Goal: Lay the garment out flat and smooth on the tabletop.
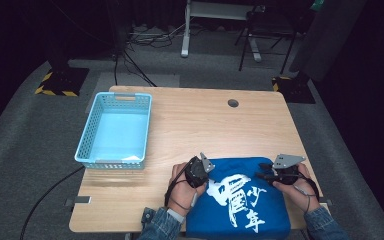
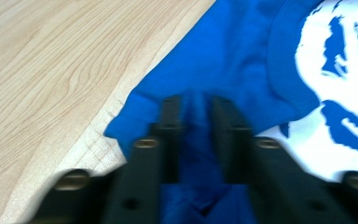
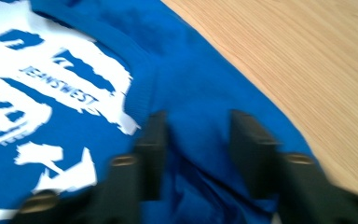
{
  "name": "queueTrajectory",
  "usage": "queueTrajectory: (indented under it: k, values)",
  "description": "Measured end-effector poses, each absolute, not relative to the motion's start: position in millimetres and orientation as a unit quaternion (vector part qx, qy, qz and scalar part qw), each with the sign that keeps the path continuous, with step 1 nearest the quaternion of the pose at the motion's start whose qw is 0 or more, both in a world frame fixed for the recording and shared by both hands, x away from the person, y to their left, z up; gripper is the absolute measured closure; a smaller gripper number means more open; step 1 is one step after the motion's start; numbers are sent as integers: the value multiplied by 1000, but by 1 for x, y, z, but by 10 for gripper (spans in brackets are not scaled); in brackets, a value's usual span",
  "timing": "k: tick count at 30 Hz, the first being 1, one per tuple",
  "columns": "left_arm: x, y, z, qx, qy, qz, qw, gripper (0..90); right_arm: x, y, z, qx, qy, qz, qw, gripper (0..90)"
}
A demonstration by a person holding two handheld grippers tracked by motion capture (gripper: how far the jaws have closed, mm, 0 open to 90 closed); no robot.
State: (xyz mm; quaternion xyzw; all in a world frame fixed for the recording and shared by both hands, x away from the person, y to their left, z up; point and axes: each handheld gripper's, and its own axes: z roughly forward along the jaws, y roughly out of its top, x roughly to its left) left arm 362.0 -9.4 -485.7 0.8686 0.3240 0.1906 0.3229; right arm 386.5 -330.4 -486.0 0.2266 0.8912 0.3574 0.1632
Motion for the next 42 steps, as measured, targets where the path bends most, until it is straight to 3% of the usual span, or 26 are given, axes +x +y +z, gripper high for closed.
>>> queueTrajectory:
  k: [3,7,8,9,12,13,14,15,16,19,28,34,38,40,42]
  values:
    - [361,-10,-481,867,324,196,324,849,386,-328,-482,234,888,364,156,838]
    - [361,-10,-481,867,324,196,324,849,386,-328,-482,234,888,364,156,838]
    - [372,4,-460,843,344,188,368,849,386,-328,-482,234,888,364,156,838]
    - [377,7,-456,837,351,189,375,858,395,-329,-464,237,882,382,140,898]
    - [400,15,-450,803,385,211,402,843,409,-330,-452,247,871,393,161,891]
    - [409,18,-450,787,410,226,402,762,417,-332,-450,270,855,402,184,781]
    - [415,19,-450,773,432,239,399,615,427,-334,-451,303,830,406,234,550]
    - [416,21,-448,766,440,244,400,492,435,-337,-451,325,811,397,281,401]
    - [413,21,-446,761,442,247,407,416,437,-341,-451,338,802,394,295,398]
    - [397,23,-445,762,427,256,413,351,425,-345,-453,338,792,424,279,342]
    - [381,15,-468,799,410,221,379,344,402,-352,-471,337,813,415,231,336]
    - [378,-8,-482,828,380,197,362,342,398,-335,-484,313,839,403,192,349]
    - [381,-22,-496,851,359,177,340,348,399,-324,-495,305,853,390,167,422]
    - [381,-24,-501,850,357,164,351,401,399,-320,-499,296,861,380,163,478]
    - [381,-23,-500,850,356,161,353,501,398,-318,-500,289,867,374,159,604]
